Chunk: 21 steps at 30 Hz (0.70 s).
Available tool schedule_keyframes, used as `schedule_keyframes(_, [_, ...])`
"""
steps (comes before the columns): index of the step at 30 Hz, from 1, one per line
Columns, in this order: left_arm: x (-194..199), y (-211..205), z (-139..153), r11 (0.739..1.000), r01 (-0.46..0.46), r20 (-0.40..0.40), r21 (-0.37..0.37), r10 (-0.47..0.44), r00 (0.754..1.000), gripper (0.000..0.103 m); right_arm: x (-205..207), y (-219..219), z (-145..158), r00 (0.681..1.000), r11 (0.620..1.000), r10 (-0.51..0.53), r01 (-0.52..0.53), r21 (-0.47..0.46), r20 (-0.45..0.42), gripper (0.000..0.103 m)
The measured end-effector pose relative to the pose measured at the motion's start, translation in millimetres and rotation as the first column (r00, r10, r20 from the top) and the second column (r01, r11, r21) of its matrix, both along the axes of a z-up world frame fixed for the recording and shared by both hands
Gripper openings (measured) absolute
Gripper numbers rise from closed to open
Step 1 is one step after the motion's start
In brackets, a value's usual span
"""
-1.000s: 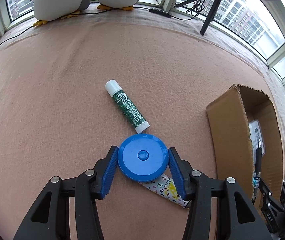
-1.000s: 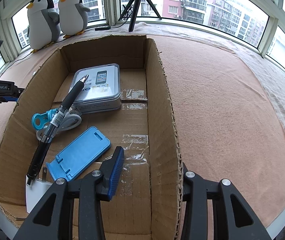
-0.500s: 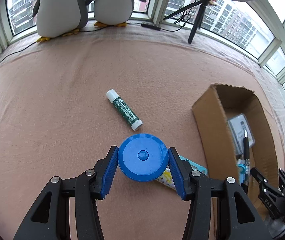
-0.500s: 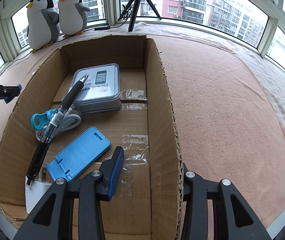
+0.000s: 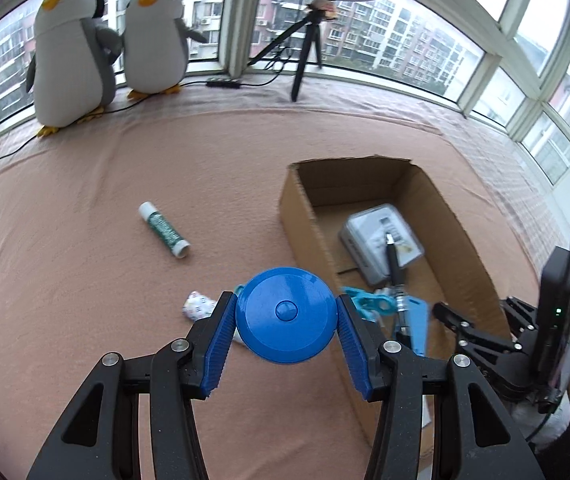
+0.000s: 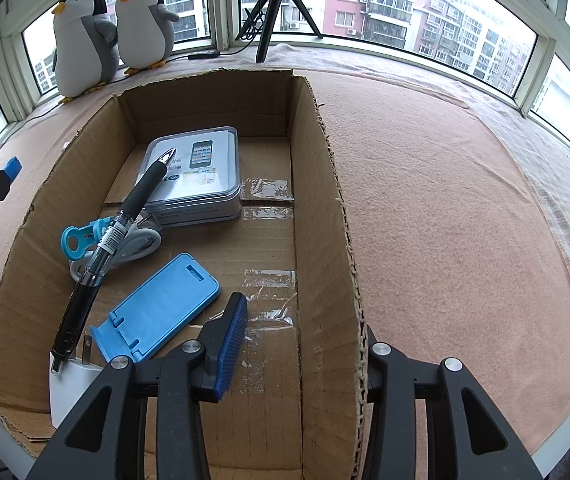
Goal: Organize rigid objects
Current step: 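Carry the blue tape measure into the box and open the left tool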
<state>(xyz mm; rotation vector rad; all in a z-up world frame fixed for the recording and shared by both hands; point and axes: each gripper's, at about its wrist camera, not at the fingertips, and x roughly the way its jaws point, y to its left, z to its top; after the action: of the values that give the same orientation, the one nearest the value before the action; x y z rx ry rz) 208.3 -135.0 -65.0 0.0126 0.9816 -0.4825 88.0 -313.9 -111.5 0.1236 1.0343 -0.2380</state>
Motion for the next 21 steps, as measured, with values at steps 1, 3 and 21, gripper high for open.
schedule_keyframes(1, [-2,-5,3,1.000,0.007,0.005,0.001,-0.007,1.000,0.054,0,0,0,1.000,1.000,0.000,0.000,0.000,0.000,0.038])
schedule_keyframes(3, [-5,-15,7,1.000,0.022,0.020,0.007,-0.022,1.000,0.054,0,0,0,1.000,1.000,0.000,0.000,0.000,0.000,0.038])
schedule_keyframes(21, [26,-78,-10,0.998,0.017,0.048,0.068,-0.020,0.999,0.054,1,1,-1,1.000,1.000,-0.004,0.004,0.004,0.003,0.038])
